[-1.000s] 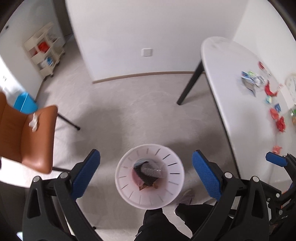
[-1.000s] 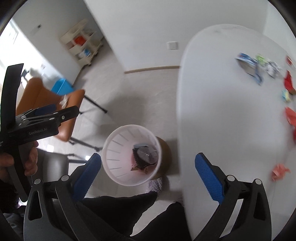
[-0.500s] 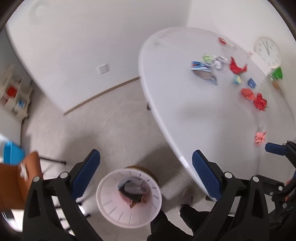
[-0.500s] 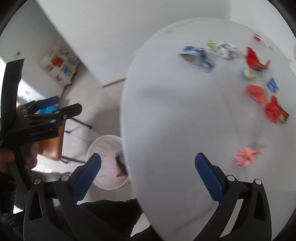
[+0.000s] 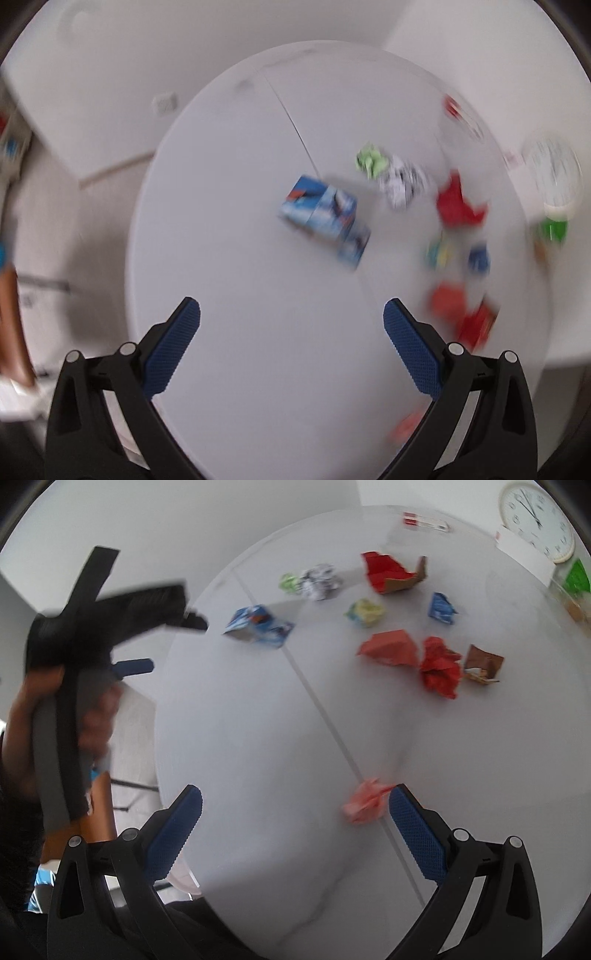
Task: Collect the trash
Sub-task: 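Grasp the blue bird-print box with the left gripper while the right gripper grasps the red crumpled paper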
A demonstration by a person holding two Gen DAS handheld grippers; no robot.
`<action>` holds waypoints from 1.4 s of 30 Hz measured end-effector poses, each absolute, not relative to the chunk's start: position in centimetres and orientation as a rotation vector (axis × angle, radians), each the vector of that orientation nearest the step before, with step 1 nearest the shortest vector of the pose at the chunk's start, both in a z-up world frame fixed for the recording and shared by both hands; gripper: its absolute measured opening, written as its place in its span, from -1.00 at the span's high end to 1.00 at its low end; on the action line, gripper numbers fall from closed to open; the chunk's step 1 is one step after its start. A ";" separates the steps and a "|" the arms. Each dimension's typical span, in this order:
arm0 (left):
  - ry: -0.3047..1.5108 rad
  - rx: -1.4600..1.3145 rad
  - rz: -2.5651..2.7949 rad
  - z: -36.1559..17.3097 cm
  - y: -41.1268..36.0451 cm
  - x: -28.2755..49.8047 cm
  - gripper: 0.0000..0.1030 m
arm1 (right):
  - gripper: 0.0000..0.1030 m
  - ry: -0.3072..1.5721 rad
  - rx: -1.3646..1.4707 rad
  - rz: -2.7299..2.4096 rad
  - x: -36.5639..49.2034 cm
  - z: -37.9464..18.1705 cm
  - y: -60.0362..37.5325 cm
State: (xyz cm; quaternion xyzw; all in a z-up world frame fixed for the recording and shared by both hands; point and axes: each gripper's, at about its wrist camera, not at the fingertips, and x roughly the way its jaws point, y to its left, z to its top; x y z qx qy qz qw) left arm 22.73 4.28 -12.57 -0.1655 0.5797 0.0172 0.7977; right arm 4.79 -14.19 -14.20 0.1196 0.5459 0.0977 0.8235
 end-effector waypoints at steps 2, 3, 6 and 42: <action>1.265 -0.462 0.128 -13.3 3.3 25.3 -0.85 | -0.95 1.153 0.276 0.204 5.2 -14.3 -15.3; 1.270 -0.493 0.165 -13.7 3.0 26.1 -0.85 | -0.95 1.147 0.292 0.203 5.5 -14.5 -16.1; 1.284 -0.544 0.300 -15.3 1.8 28.7 -0.85 | -0.95 1.136 0.331 0.203 6.0 -15.0 -17.9; 1.258 -0.272 0.026 -13.5 -4.2 20.9 0.09 | -0.64 1.049 0.036 0.440 12.3 -18.0 -26.6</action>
